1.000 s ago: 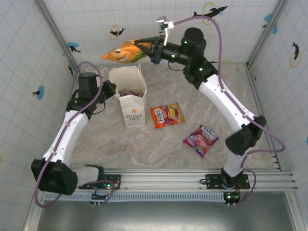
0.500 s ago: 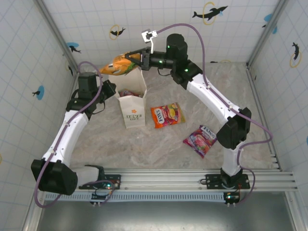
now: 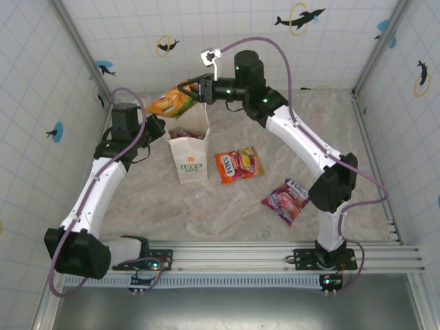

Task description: Place the snacks into the paper bag

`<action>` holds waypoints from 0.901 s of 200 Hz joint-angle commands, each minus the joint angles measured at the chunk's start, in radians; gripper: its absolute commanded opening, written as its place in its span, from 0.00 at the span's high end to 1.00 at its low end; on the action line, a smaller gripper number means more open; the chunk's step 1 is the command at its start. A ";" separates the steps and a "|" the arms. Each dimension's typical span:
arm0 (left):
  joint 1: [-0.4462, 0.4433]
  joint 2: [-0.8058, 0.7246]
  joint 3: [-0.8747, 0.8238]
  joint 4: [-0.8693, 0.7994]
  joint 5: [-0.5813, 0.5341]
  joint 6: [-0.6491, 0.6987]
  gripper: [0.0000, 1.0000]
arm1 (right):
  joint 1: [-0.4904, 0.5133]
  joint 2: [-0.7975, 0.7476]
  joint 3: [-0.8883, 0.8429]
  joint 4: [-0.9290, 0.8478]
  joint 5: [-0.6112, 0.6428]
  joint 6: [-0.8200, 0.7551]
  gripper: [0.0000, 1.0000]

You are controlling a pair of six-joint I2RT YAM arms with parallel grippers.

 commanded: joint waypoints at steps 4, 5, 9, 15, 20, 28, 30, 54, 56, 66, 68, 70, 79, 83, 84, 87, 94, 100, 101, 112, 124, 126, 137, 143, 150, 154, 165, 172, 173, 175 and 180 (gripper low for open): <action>0.000 -0.012 0.033 -0.027 -0.008 0.025 0.87 | 0.000 0.004 0.026 -0.051 0.021 -0.047 0.56; 0.000 -0.012 0.032 -0.027 -0.007 0.025 0.87 | 0.001 0.004 0.025 -0.053 0.022 -0.049 0.56; 0.000 -0.012 0.033 -0.028 -0.008 0.025 0.87 | 0.002 0.001 0.023 -0.061 0.030 -0.055 0.56; 0.000 -0.011 0.033 -0.028 -0.008 0.024 0.87 | 0.003 -0.002 0.020 -0.079 0.040 -0.067 0.56; 0.000 -0.011 0.033 -0.028 -0.007 0.024 0.87 | 0.004 -0.005 0.018 -0.093 0.049 -0.079 0.56; 0.000 -0.009 0.032 -0.028 -0.007 0.024 0.87 | 0.005 -0.008 0.012 -0.119 0.067 -0.097 0.54; 0.000 -0.009 0.032 -0.027 -0.006 0.023 0.87 | 0.005 -0.009 0.010 -0.126 0.071 -0.101 0.54; 0.000 -0.006 0.036 -0.027 -0.006 0.024 0.87 | -0.004 -0.012 0.002 -0.198 0.116 -0.129 0.49; 0.000 -0.005 0.036 -0.026 -0.005 0.023 0.87 | -0.005 -0.011 0.002 -0.203 0.118 -0.128 0.49; 0.000 -0.004 0.039 -0.028 -0.005 0.023 0.87 | -0.012 -0.010 0.001 -0.229 0.129 -0.129 0.49; 0.000 -0.004 0.040 -0.028 -0.005 0.023 0.87 | -0.013 -0.011 0.001 -0.233 0.131 -0.130 0.49; 0.000 -0.004 0.039 -0.028 -0.004 0.024 0.87 | -0.013 -0.010 0.001 -0.238 0.134 -0.130 0.48; 0.000 -0.004 0.040 -0.028 -0.004 0.024 0.87 | -0.019 -0.012 -0.001 -0.258 0.150 -0.137 0.48; 0.000 -0.004 0.041 -0.029 -0.005 0.023 0.87 | -0.020 -0.013 -0.001 -0.266 0.157 -0.141 0.47; 0.000 -0.004 0.041 -0.029 -0.005 0.023 0.87 | -0.021 -0.013 -0.001 -0.267 0.158 -0.143 0.47; 0.000 -0.004 0.043 -0.029 -0.006 0.025 0.87 | -0.021 -0.014 -0.002 -0.274 0.161 -0.147 0.47; 0.000 -0.006 0.042 -0.032 -0.009 0.025 0.87 | -0.022 -0.019 -0.004 -0.285 0.175 -0.161 0.46; 0.000 -0.007 0.043 -0.032 -0.010 0.026 0.87 | -0.022 -0.024 -0.007 -0.293 0.185 -0.173 0.46; 0.000 -0.007 0.043 -0.032 -0.011 0.027 0.87 | -0.021 -0.025 -0.007 -0.295 0.186 -0.175 0.46; 0.000 -0.007 0.043 -0.033 -0.012 0.027 0.87 | -0.021 -0.038 -0.017 -0.297 0.198 -0.194 0.46; 0.000 -0.008 0.040 -0.035 -0.013 0.028 0.87 | -0.017 -0.057 -0.033 -0.288 0.207 -0.217 0.45; 0.000 -0.009 0.040 -0.035 -0.013 0.028 0.87 | -0.015 -0.061 -0.036 -0.287 0.212 -0.222 0.45; 0.000 -0.009 0.037 -0.034 -0.015 0.028 0.87 | -0.005 -0.081 -0.052 -0.285 0.243 -0.268 0.45; 0.000 -0.009 0.036 -0.033 -0.014 0.028 0.87 | 0.003 -0.089 -0.053 -0.289 0.252 -0.313 0.44; 0.000 -0.009 0.034 -0.034 -0.015 0.028 0.87 | 0.012 -0.095 -0.054 -0.297 0.259 -0.366 0.44; 0.000 -0.009 0.034 -0.033 -0.012 0.028 0.87 | 0.016 -0.097 -0.054 -0.297 0.262 -0.405 0.44; 0.000 -0.007 0.030 -0.028 -0.012 0.028 0.87 | 0.017 -0.103 -0.063 -0.289 0.256 -0.503 0.44; 0.000 -0.007 0.030 -0.027 -0.009 0.027 0.87 | 0.012 -0.105 -0.075 -0.278 0.254 -0.565 0.43; 0.000 -0.007 0.030 -0.027 -0.007 0.027 0.87 | 0.012 -0.106 -0.076 -0.276 0.255 -0.572 0.43; 0.000 -0.006 0.029 -0.026 -0.005 0.027 0.87 | 0.009 -0.107 -0.079 -0.271 0.255 -0.587 0.43; 0.000 -0.006 0.030 -0.025 -0.003 0.027 0.87 | 0.002 -0.106 -0.086 -0.263 0.250 -0.614 0.43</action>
